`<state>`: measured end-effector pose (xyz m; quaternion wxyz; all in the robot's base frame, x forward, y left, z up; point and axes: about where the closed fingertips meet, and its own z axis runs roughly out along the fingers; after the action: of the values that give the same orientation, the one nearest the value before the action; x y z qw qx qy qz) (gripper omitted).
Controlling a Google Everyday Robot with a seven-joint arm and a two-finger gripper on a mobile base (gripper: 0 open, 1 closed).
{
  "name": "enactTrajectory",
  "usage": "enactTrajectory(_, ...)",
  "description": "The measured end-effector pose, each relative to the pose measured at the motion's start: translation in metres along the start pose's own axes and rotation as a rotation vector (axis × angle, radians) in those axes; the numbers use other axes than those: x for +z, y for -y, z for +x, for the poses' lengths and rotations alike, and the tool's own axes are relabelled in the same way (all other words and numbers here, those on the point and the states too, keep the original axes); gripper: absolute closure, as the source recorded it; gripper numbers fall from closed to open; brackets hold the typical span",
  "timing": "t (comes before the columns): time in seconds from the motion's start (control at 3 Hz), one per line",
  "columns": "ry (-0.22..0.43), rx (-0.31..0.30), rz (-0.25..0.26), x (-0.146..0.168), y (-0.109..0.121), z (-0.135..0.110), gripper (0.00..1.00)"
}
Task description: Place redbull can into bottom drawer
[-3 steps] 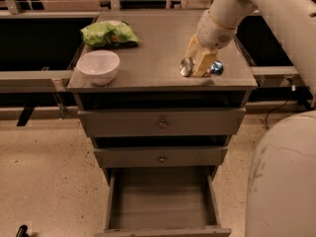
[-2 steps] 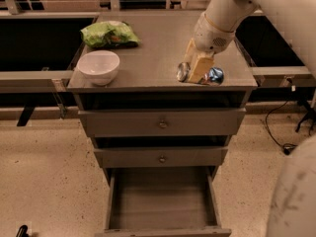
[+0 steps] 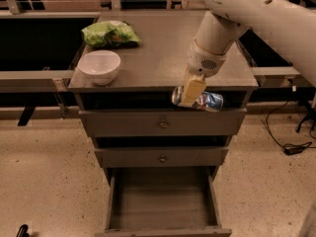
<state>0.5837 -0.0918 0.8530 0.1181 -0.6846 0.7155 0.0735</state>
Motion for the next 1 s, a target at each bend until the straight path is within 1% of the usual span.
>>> enactTrajectory(0.33,0.0,0.0,0.0,0.0,0.0,0.0,1.0)
enactTrajectory(0.67,0.024,0.028,0.024,0.024,0.0,0.014,1.0)
enactTrajectory(1.0,0.039,0.133,0.035,0.083,-0.019,0.048,1.0)
